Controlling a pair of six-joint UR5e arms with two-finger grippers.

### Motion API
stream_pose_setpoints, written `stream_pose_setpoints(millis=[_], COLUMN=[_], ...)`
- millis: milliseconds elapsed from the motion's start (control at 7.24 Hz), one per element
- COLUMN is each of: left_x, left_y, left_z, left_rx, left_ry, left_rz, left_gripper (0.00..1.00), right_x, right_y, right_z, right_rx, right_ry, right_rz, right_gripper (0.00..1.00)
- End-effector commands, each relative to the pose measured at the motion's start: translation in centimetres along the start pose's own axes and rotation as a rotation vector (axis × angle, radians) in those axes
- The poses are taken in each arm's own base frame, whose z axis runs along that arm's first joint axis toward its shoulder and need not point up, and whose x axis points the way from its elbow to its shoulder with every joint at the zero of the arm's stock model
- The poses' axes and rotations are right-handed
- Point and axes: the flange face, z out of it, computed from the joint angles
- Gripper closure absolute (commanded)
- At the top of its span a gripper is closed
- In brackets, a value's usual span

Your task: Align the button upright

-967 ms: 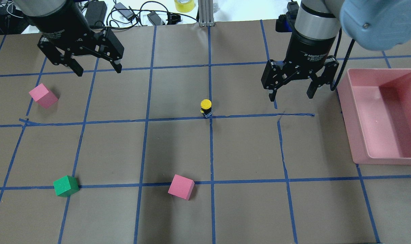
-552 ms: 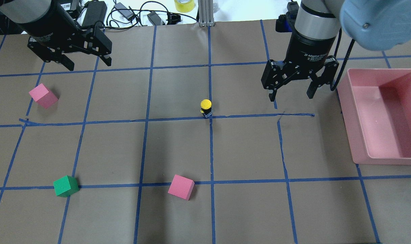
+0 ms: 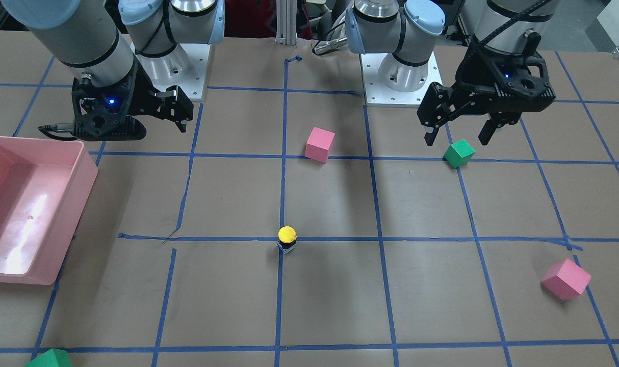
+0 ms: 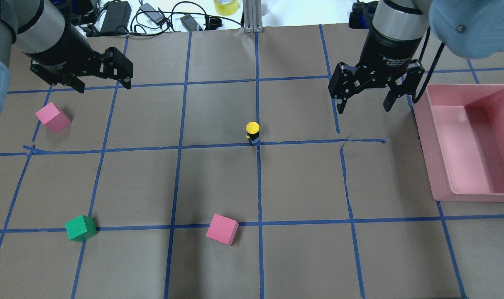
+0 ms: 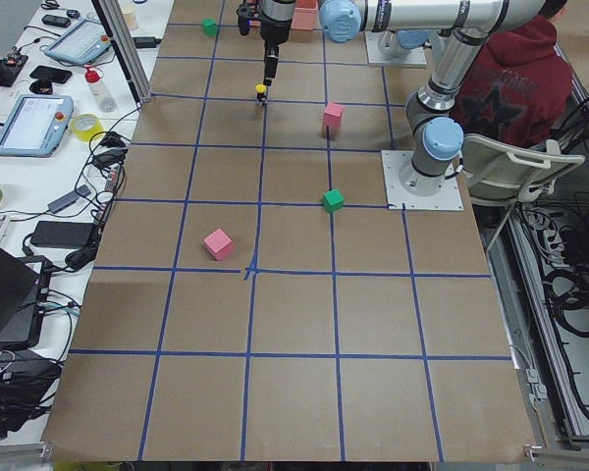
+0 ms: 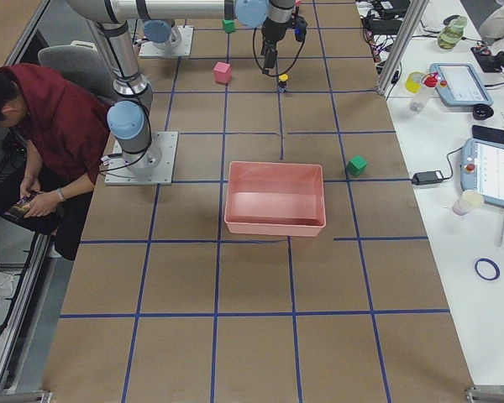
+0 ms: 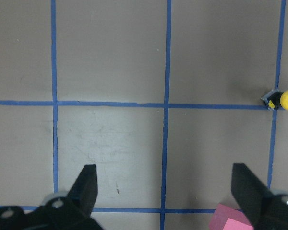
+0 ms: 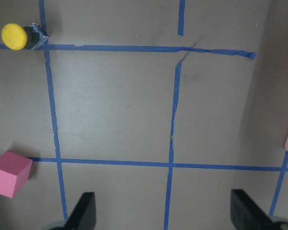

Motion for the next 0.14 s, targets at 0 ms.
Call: stream_pose_setpoints(millis=[0], left_x=[-0.12], left_y=[0.22], left_z=[-0.22], left_rx=[-0.029], left_ry=[-0.005], left_rz=[-0.001], left_gripper=[0.0], right_x=[0.48], right_y=[-0.26], right_z=[-0.29], right_rx=[0.02], right_ry=[-0.001], right_rz=[0.003], right_gripper=[0.0])
